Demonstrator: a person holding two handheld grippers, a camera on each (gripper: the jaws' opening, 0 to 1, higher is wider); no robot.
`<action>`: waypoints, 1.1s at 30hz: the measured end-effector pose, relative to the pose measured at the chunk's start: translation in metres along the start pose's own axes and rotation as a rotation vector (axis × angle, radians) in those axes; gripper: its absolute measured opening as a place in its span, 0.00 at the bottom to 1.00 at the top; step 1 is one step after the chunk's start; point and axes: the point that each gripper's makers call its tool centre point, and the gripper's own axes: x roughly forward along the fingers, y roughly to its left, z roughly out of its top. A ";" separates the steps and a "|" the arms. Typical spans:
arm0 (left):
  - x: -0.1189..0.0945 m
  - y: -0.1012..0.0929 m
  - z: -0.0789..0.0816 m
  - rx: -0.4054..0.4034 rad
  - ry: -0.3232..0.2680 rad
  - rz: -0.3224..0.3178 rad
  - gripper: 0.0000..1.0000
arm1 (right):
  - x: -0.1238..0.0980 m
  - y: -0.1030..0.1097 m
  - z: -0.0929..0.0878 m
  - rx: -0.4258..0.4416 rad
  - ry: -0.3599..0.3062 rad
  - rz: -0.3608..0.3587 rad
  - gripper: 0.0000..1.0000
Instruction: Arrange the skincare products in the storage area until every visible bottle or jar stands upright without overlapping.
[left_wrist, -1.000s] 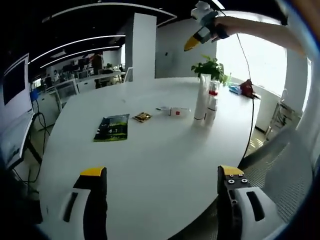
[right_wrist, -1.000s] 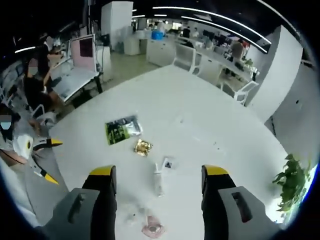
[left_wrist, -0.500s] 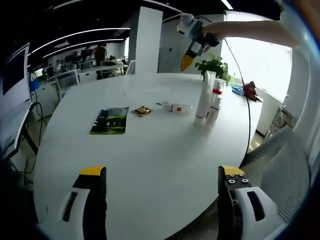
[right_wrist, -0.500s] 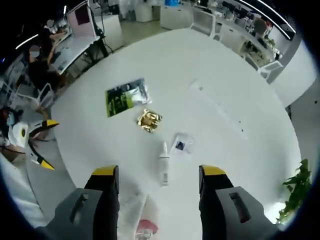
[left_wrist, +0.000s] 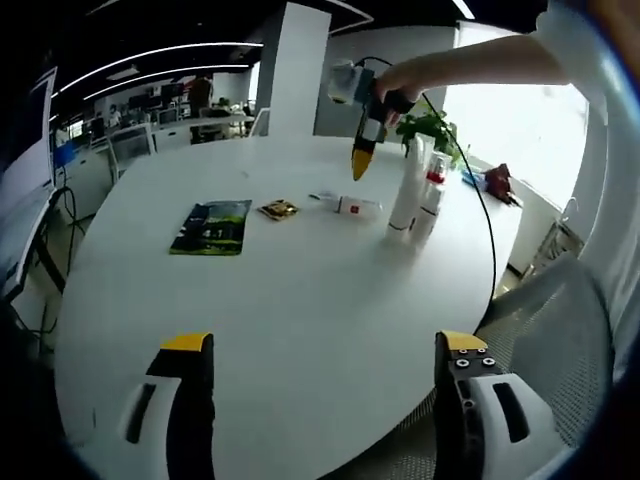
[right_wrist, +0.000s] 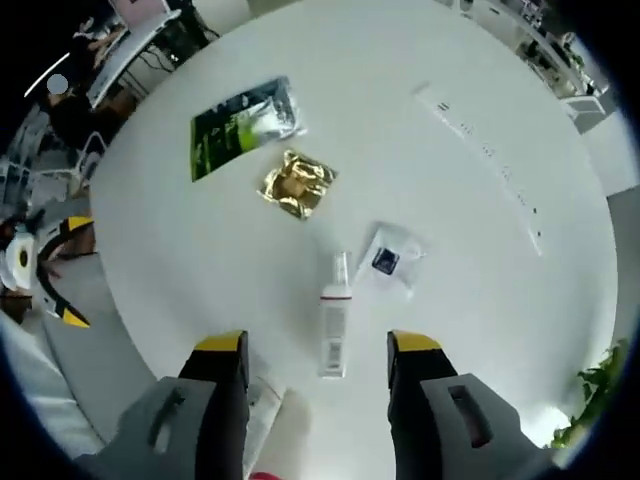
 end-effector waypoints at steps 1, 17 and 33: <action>0.000 0.001 0.000 -0.014 0.001 0.000 0.84 | 0.003 -0.003 0.000 -0.008 0.010 0.002 0.54; 0.005 0.004 -0.009 -0.094 0.033 -0.012 0.83 | 0.056 -0.003 -0.006 -0.068 0.068 0.007 0.35; 0.006 0.005 -0.012 -0.110 0.045 -0.011 0.82 | 0.063 -0.022 -0.006 -0.201 0.034 -0.070 0.21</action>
